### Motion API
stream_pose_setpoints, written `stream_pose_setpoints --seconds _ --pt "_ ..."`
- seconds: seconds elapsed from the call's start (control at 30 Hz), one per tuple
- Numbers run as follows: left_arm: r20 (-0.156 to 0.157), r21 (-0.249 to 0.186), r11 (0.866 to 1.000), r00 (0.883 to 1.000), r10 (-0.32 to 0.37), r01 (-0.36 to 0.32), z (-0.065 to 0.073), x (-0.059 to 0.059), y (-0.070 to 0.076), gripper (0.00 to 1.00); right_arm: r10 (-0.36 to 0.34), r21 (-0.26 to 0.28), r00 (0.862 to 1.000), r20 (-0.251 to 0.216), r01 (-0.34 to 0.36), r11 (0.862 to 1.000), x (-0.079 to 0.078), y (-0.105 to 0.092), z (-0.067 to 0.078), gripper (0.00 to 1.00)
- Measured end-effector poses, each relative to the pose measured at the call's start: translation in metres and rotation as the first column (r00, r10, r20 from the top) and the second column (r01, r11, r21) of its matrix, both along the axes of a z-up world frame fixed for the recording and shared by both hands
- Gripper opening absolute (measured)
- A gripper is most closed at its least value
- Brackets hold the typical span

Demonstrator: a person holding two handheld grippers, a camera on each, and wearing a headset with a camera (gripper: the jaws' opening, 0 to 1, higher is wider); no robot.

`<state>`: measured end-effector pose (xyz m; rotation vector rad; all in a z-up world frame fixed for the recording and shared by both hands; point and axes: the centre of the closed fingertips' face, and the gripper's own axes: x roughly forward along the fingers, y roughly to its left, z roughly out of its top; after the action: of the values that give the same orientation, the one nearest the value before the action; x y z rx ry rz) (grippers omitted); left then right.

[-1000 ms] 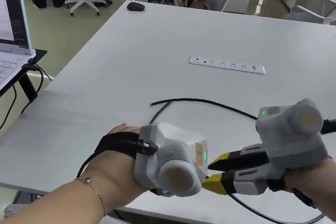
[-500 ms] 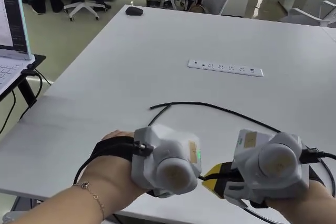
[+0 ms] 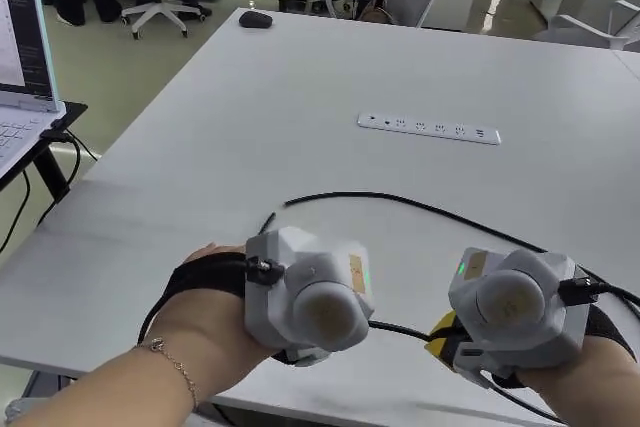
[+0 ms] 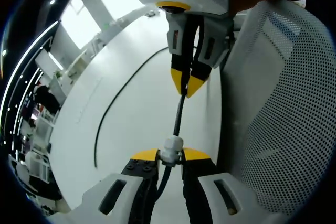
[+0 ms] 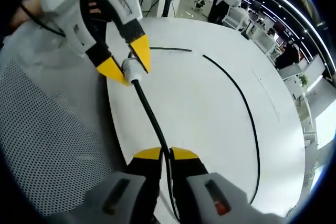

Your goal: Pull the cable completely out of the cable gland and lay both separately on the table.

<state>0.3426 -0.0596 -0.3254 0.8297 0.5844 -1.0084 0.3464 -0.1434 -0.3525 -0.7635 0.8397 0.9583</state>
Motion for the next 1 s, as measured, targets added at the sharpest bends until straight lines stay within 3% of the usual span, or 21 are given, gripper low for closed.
stream_pose_setpoints --seconds 0.13,0.27,0.33,0.4,0.53,0.7,0.83,1.0 --pt "-0.001 -0.006 1.0 1.0 0.004 -0.004 0.001 0.0 0.0 0.17 -0.046 -0.08 0.999 0.008 0.047 0.996 0.005 -0.019 -0.006 0.04" --pt "-0.002 0.001 1.0 1.0 0.001 -0.001 0.001 -0.002 0.0 0.17 -0.026 -0.078 1.0 -0.015 0.025 0.997 0.0 -0.016 -0.008 0.1" --pt "-0.007 0.0 1.0 1.0 -0.002 0.002 0.0 -0.003 -0.001 0.17 0.004 0.002 0.999 -0.038 -0.004 1.0 -0.007 0.002 -0.005 0.16" --pt "-0.008 0.001 1.0 1.0 -0.01 0.01 0.0 -0.005 -0.002 0.17 0.042 0.104 0.998 -0.037 -0.038 0.994 -0.011 0.023 0.006 0.17" --pt "-0.009 0.007 1.0 1.0 -0.024 0.024 -0.002 -0.005 -0.004 0.17 0.115 0.285 0.993 -0.031 -0.102 0.953 -0.02 0.058 0.029 0.17" --pt "-0.013 0.0 0.999 0.999 -0.036 0.036 -0.003 -0.006 -0.007 0.17 0.142 0.321 0.99 -0.025 -0.127 0.938 -0.024 0.066 0.036 0.08" --pt "-0.012 -0.002 0.999 0.999 -0.042 0.042 -0.004 -0.005 -0.008 0.17 0.138 0.324 0.99 -0.032 -0.121 0.938 -0.026 0.065 0.035 0.04" --pt "-0.016 0.004 0.999 0.999 -0.042 0.042 -0.005 -0.006 -0.007 0.17 0.164 0.287 0.986 -0.009 -0.154 0.945 -0.027 0.064 0.032 0.04"
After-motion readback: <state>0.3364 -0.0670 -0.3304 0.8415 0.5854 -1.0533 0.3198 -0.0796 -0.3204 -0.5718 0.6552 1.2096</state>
